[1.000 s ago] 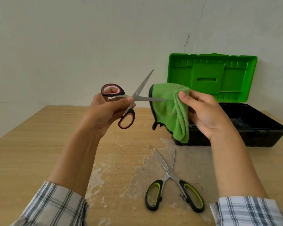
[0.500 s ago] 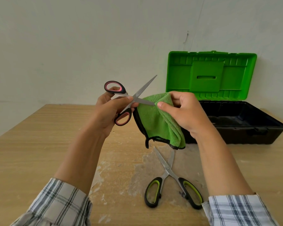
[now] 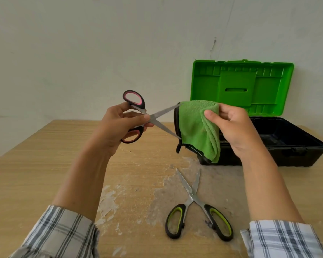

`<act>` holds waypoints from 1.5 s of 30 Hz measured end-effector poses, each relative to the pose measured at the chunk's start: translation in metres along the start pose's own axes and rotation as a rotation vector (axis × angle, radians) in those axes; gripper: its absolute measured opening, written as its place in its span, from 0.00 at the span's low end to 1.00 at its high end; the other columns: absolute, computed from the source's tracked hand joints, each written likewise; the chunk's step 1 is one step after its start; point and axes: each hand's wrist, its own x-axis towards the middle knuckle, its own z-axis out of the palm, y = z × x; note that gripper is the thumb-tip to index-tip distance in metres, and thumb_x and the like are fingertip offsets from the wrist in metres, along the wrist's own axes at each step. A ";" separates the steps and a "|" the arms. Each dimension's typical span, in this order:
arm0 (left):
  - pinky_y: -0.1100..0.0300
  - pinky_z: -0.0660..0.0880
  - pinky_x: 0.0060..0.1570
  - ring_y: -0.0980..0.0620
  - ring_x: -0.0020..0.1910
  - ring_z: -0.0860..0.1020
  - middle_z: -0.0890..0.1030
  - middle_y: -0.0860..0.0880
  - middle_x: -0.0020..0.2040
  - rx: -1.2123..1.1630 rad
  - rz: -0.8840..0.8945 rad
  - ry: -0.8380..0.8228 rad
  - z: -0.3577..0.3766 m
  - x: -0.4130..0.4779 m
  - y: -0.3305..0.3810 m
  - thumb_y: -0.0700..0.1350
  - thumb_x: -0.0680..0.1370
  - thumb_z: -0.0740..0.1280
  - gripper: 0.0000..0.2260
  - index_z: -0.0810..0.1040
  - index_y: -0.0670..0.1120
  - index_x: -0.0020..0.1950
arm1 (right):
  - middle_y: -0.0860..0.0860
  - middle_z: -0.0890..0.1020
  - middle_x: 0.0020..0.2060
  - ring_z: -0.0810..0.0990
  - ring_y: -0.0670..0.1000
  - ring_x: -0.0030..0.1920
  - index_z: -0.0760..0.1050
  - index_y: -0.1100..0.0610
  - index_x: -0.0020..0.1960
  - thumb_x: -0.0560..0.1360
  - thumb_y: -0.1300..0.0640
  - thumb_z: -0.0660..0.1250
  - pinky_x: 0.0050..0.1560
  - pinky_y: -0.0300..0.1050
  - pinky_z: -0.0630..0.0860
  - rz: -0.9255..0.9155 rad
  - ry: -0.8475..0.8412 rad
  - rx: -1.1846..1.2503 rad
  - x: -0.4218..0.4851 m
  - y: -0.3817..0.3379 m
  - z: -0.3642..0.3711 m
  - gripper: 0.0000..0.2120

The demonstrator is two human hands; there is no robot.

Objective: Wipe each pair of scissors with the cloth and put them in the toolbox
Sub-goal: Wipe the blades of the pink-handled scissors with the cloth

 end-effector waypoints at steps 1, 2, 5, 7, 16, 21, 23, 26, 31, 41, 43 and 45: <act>0.58 0.80 0.46 0.44 0.46 0.85 0.86 0.43 0.42 0.029 0.003 -0.012 0.001 -0.001 0.001 0.37 0.73 0.73 0.11 0.79 0.42 0.54 | 0.43 0.88 0.44 0.86 0.43 0.49 0.81 0.49 0.51 0.78 0.61 0.69 0.48 0.35 0.79 0.001 -0.012 0.038 0.000 -0.001 0.001 0.08; 0.60 0.80 0.42 0.44 0.44 0.84 0.86 0.43 0.41 0.051 0.009 -0.019 0.001 -0.001 0.001 0.37 0.72 0.73 0.10 0.79 0.42 0.53 | 0.43 0.88 0.44 0.86 0.43 0.49 0.81 0.49 0.51 0.78 0.62 0.68 0.47 0.34 0.79 0.003 -0.026 0.074 0.000 -0.002 0.002 0.08; 0.61 0.78 0.40 0.44 0.42 0.85 0.86 0.42 0.40 0.095 0.021 -0.039 0.002 -0.002 0.003 0.37 0.72 0.74 0.09 0.80 0.41 0.51 | 0.47 0.88 0.48 0.85 0.45 0.52 0.81 0.52 0.53 0.79 0.62 0.67 0.50 0.36 0.79 0.000 -0.090 0.136 -0.001 -0.005 0.005 0.08; 0.61 0.78 0.40 0.46 0.40 0.84 0.86 0.40 0.41 0.107 0.036 -0.053 0.004 -0.003 0.002 0.36 0.72 0.74 0.09 0.81 0.39 0.51 | 0.47 0.87 0.50 0.85 0.46 0.53 0.81 0.52 0.55 0.79 0.61 0.67 0.51 0.37 0.79 -0.015 -0.155 0.107 -0.003 -0.008 0.008 0.08; 0.62 0.77 0.37 0.47 0.37 0.84 0.85 0.39 0.39 0.160 0.064 -0.089 0.007 -0.003 0.000 0.36 0.71 0.74 0.08 0.82 0.41 0.49 | 0.43 0.85 0.55 0.82 0.42 0.58 0.80 0.51 0.64 0.79 0.51 0.67 0.65 0.50 0.77 -0.106 -0.314 -0.252 -0.008 -0.011 0.024 0.14; 0.63 0.77 0.37 0.48 0.37 0.84 0.86 0.40 0.40 0.212 0.053 -0.113 0.003 -0.003 0.002 0.37 0.72 0.74 0.11 0.81 0.38 0.53 | 0.39 0.82 0.60 0.78 0.37 0.62 0.78 0.44 0.67 0.78 0.47 0.66 0.66 0.41 0.74 -0.165 -0.372 -0.405 -0.009 -0.013 0.020 0.17; 0.64 0.77 0.36 0.49 0.36 0.84 0.86 0.40 0.39 0.228 0.044 -0.113 0.001 -0.003 0.003 0.37 0.72 0.74 0.11 0.80 0.38 0.53 | 0.38 0.81 0.61 0.77 0.37 0.63 0.77 0.43 0.68 0.79 0.47 0.66 0.67 0.38 0.73 -0.197 -0.322 -0.426 -0.008 -0.012 0.016 0.18; 0.64 0.77 0.35 0.50 0.35 0.84 0.86 0.41 0.39 0.244 0.042 -0.124 0.003 -0.004 0.005 0.37 0.72 0.74 0.11 0.81 0.38 0.53 | 0.38 0.80 0.63 0.76 0.38 0.66 0.75 0.42 0.69 0.79 0.46 0.66 0.65 0.33 0.71 -0.221 -0.348 -0.432 -0.009 -0.013 0.017 0.19; 0.65 0.76 0.34 0.52 0.32 0.82 0.85 0.43 0.35 0.254 0.057 -0.143 0.010 -0.005 0.002 0.36 0.72 0.73 0.10 0.81 0.37 0.53 | 0.42 0.84 0.56 0.81 0.42 0.58 0.79 0.47 0.64 0.79 0.46 0.66 0.60 0.45 0.79 -0.229 -0.456 -0.569 -0.010 -0.013 0.033 0.15; 0.66 0.75 0.32 0.52 0.30 0.82 0.85 0.44 0.34 0.220 0.080 -0.140 0.019 -0.006 0.001 0.35 0.72 0.73 0.13 0.79 0.34 0.55 | 0.47 0.84 0.43 0.82 0.48 0.43 0.79 0.51 0.56 0.81 0.47 0.64 0.40 0.49 0.79 -0.283 -0.424 -0.695 -0.010 -0.013 0.032 0.11; 0.68 0.73 0.29 0.53 0.28 0.81 0.84 0.44 0.33 0.216 0.079 -0.143 0.020 -0.007 0.001 0.34 0.73 0.72 0.12 0.79 0.34 0.55 | 0.48 0.84 0.43 0.82 0.50 0.42 0.79 0.51 0.56 0.81 0.46 0.64 0.40 0.51 0.78 -0.271 -0.431 -0.702 -0.010 -0.012 0.031 0.11; 0.68 0.74 0.30 0.53 0.29 0.82 0.85 0.44 0.33 0.216 0.082 -0.137 0.018 -0.007 0.001 0.34 0.73 0.72 0.11 0.80 0.35 0.54 | 0.49 0.84 0.42 0.81 0.51 0.40 0.79 0.52 0.55 0.81 0.46 0.64 0.38 0.50 0.77 -0.269 -0.421 -0.712 -0.010 -0.012 0.028 0.11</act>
